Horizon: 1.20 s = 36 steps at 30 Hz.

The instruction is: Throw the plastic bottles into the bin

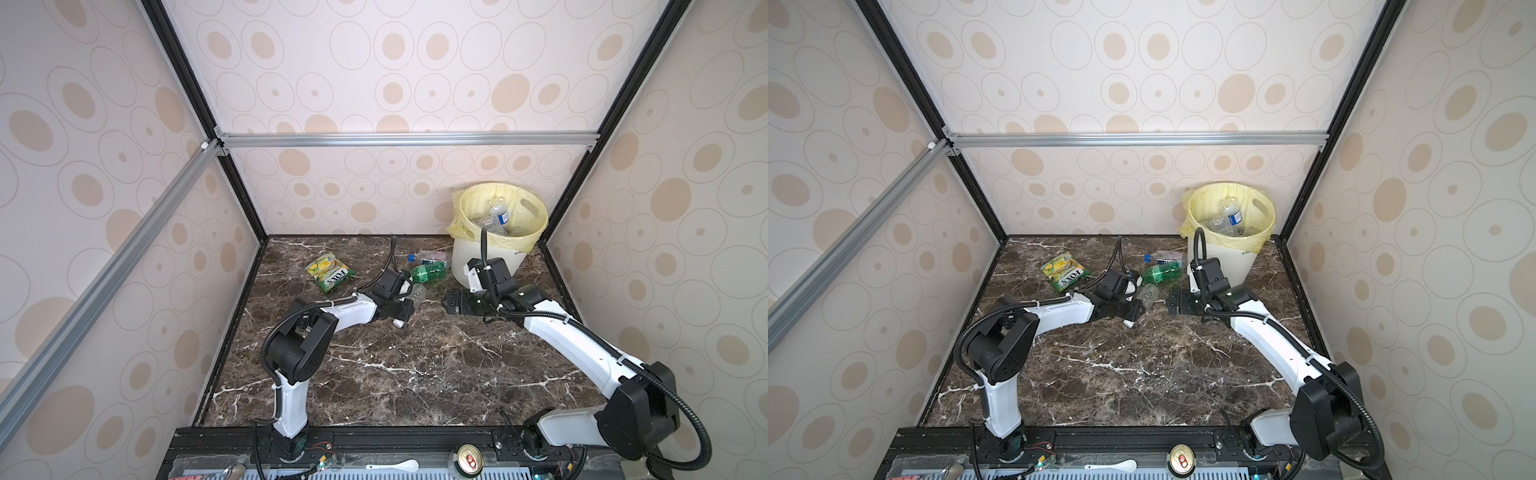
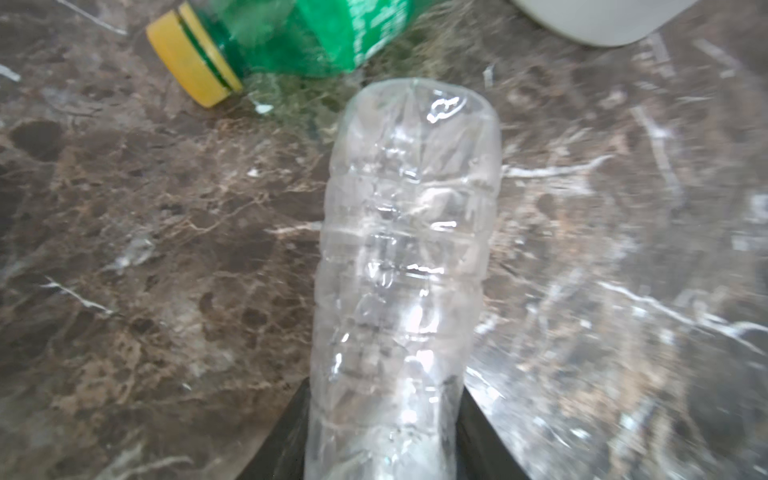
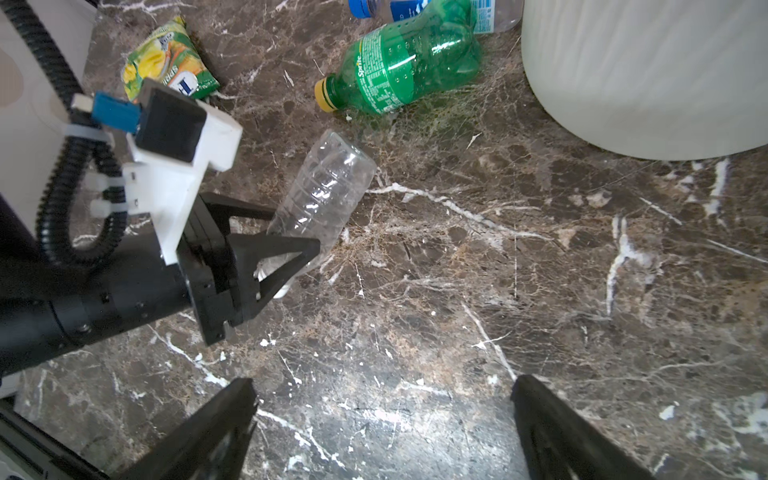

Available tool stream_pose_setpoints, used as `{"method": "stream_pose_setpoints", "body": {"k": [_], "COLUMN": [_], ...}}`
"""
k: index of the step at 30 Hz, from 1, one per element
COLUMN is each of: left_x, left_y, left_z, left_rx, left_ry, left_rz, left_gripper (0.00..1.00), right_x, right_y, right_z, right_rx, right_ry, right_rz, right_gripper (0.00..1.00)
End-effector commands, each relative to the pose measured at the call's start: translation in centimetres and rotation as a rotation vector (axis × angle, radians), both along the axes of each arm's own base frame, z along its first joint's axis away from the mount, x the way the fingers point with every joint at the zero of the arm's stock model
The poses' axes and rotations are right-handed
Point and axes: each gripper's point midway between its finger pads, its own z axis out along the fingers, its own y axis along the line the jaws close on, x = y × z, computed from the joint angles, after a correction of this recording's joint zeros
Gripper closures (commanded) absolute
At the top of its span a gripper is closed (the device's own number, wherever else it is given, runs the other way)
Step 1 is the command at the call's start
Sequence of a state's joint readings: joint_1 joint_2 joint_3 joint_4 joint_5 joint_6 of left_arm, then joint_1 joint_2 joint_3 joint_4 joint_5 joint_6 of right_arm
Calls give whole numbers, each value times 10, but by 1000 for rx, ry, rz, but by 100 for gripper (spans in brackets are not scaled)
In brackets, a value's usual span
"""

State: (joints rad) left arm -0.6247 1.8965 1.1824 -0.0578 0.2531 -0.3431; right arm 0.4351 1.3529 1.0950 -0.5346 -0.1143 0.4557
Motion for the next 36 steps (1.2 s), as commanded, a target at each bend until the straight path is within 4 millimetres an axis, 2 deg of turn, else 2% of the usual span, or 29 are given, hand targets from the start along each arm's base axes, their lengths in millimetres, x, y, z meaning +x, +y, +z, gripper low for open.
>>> {"method": "stream_pose_setpoints", "body": {"k": [1, 9, 13, 26, 36], "left_x": [-3, -19, -29, -46, -55], "left_y": [-18, -27, -30, -32, -42], "left_z": [44, 80, 94, 115, 114], "left_rx": [-177, -385, -451, -524, -536], "left_ry": [-28, 8, 21, 33, 52], "left_rz": [-15, -1, -20, -39, -54], "left_gripper": [54, 54, 54, 55, 54], "right_x": [2, 13, 18, 34, 41], "right_y": [3, 15, 22, 45, 60], "right_z": [13, 27, 27, 8, 4], "right_rx": [87, 215, 265, 354, 389], "right_ry": [-12, -19, -9, 42, 52], "right_rz": [-56, -115, -133, -152, -137], "right_gripper": [0, 0, 2, 9, 16]}}
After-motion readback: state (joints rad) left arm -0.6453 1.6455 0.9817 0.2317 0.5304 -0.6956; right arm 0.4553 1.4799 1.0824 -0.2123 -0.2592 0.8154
